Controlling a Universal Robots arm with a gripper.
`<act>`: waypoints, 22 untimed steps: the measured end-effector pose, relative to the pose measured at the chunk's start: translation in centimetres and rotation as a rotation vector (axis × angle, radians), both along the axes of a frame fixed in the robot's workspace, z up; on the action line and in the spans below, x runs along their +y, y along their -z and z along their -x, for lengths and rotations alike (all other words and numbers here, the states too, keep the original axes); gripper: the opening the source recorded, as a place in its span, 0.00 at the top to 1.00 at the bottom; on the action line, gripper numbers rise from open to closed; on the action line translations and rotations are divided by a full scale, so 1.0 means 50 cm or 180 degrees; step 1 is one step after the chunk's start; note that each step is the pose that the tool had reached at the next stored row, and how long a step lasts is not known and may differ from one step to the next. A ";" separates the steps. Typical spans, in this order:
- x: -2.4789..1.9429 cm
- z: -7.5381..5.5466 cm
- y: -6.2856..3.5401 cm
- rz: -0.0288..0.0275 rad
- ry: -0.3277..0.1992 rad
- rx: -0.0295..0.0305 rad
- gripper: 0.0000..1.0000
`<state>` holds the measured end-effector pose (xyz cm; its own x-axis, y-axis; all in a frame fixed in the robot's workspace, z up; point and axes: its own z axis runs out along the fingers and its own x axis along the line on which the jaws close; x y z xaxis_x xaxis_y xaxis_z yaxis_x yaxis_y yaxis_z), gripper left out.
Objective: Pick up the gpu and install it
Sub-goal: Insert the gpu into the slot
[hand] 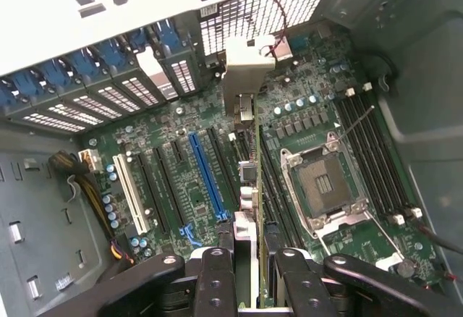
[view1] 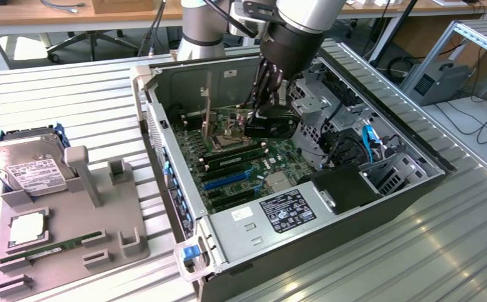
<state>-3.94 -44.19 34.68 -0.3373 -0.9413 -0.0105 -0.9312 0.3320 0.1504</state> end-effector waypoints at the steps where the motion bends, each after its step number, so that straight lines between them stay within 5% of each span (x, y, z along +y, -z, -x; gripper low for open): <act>1: 0.0000 0.000 0.000 0.0000 -0.0006 0.0000 0.73; 22: 0.0000 0.000 0.000 0.0000 -0.0130 0.0000 0.73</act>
